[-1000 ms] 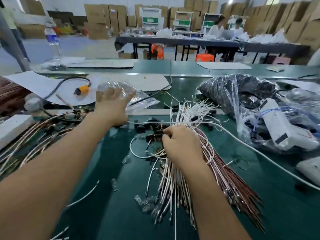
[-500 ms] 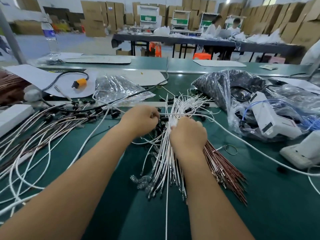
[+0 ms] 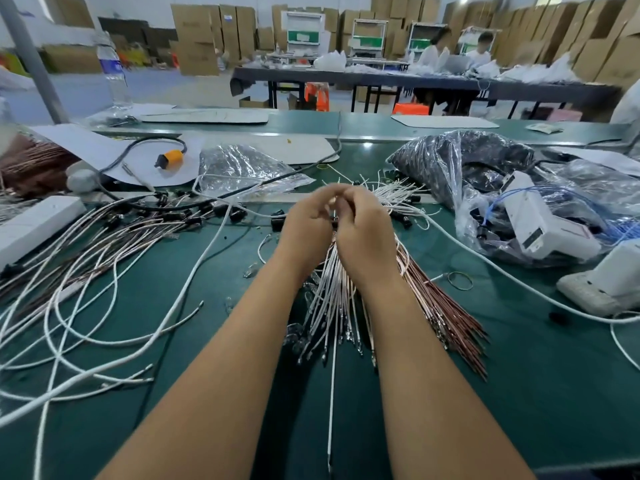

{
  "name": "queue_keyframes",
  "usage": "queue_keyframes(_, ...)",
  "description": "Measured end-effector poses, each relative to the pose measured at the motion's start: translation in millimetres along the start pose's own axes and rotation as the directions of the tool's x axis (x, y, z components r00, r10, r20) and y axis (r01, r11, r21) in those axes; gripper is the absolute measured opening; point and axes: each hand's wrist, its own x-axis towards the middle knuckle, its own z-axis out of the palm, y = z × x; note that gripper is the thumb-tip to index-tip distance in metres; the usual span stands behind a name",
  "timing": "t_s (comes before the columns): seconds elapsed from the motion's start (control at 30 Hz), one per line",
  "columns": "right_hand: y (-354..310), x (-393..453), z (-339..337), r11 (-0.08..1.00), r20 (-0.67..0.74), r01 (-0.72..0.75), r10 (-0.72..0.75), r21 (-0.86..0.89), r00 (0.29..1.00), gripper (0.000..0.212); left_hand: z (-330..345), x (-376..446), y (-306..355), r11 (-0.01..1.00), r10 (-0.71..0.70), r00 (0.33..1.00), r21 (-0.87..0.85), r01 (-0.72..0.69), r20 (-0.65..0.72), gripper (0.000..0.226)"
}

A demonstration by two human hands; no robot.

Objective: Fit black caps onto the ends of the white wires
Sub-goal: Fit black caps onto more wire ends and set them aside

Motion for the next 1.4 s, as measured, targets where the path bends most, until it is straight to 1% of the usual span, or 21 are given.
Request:
queue_keyframes(0.03,-4,-1,1,0.994,-0.039,0.081,-0.079,0.068,0.996,0.013,-4,0,2,0.998,0.052,0.998,-0.028,-0.053,-0.034,0.051)
queue_keyframes(0.1,-9,-2,3,0.979,-0.127,0.176,-0.164,0.098,0.978,0.012,-14,0,2,0.993,0.116,0.991,-0.016,-0.117,-0.058,0.035)
queue_keyframes(0.17,-11,0,2,0.975,-0.253,0.205,-0.178,0.084,0.951,0.014,-26,-2,1,0.996,0.084,0.996,-0.013,-0.084,-0.030,0.017)
queue_keyframes(0.2,-11,1,1,0.976,-0.333,0.200,-0.163,0.081,0.929,0.015,-33,-3,0,0.998,0.047,0.999,-0.032,-0.047,-0.004,0.015)
queue_keyframes(0.27,-10,5,-4,0.984,-0.487,0.139,-0.068,0.110,0.871,0.016,-49,-6,-2,0.989,0.004,0.999,-0.146,0.001,0.034,0.023)
queue_keyframes(0.33,-4,8,-10,0.988,-0.574,0.020,0.072,0.153,0.816,0.015,-64,-8,1,0.961,-0.001,1.000,-0.277,0.008,0.025,0.029)
queue_keyframes(0.37,-1,8,-13,0.987,-0.581,-0.054,0.131,0.149,0.804,0.015,-70,-9,1,0.963,-0.001,1.000,-0.268,0.003,0.007,0.029)
queue_keyframes(0.4,2,8,-14,0.983,-0.560,-0.141,0.184,0.121,0.808,0.014,-73,-10,0,0.979,-0.002,1.000,-0.204,-0.002,-0.018,0.028)
queue_keyframes(0.47,6,7,-15,0.956,-0.518,-0.284,0.209,-0.068,0.829,0.015,-72,-10,-4,1.000,0.000,0.999,-0.031,-0.002,-0.039,0.025)
queue_keyframes(0.5,7,6,-13,0.934,-0.496,-0.299,0.168,-0.197,0.852,0.029,-69,-11,-6,0.999,0.001,1.000,0.042,0.000,-0.028,0.024)
queue_keyframes(0.57,3,2,-7,0.909,-0.352,-0.159,0.015,-0.384,0.936,0.054,-62,-12,-7,0.988,0.015,1.000,0.151,-0.016,0.008,0.024)
queue_keyframes(0.6,0,0,-2,0.902,-0.232,-0.045,-0.062,-0.430,0.971,0.056,-58,-12,-7,0.982,0.031,0.999,0.186,-0.034,0.016,0.024)
queue_keyframes(0.67,-3,-5,7,0.871,0.009,0.165,-0.181,-0.463,0.983,0.040,-53,-11,-7,0.968,0.069,0.998,0.241,-0.067,0.001,0.022)
queue_keyframes(0.7,-3,-7,11,0.857,0.084,0.235,-0.221,-0.459,0.972,0.031,-52,-11,-8,0.965,0.079,0.997,0.253,-0.074,-0.010,0.021)
queue_keyframes(0.73,-2,-8,13,0.857,0.110,0.266,-0.242,-0.442,0.964,0.027,-52,-10,-11,0.967,0.077,0.997,0.245,-0.069,-0.022,0.020)
queue_keyframes(0.87,2,-5,10,0.919,0.013,0.172,-0.179,-0.353,0.984,0.026,-60,-10,-19,0.997,-0.004,0.992,0.070,0.013,-0.122,0.010)
queue_keyframes(0.97,4,-5,9,0.927,0.049,0.143,-0.134,-0.348,0.990,0.025,-63,-10,-22,0.999,-0.030,0.987,0.024,0.034,-0.159,0.012)
queue_keyframes(1.07,0,-7,11,0.935,0.121,0.207,-0.179,-0.287,0.976,0.021,-60,-10,-24,0.999,-0.050,0.988,-0.002,0.050,-0.143,0.014)
queue_keyframes(1.13,1,-7,12,0.927,0.139,0.232,-0.199,-0.294,0.970,0.018,-58,-11,-26,0.997,-0.072,0.988,-0.008,0.072,-0.139,0.013)
queue_keyframes(1.23,4,-6,12,0.935,0.108,0.188,-0.162,-0.302,0.981,0.013,-59,-12,-27,0.996,-0.089,0.985,0.000,0.090,-0.145,0.016)
queue_keyframes(1.4,5,-6,14,0.949,0.063,0.081,-0.065,-0.304,0.996,0.014,-57,-12,-26,0.976,-0.153,0.987,-0.161,0.144,-0.041,0.012)
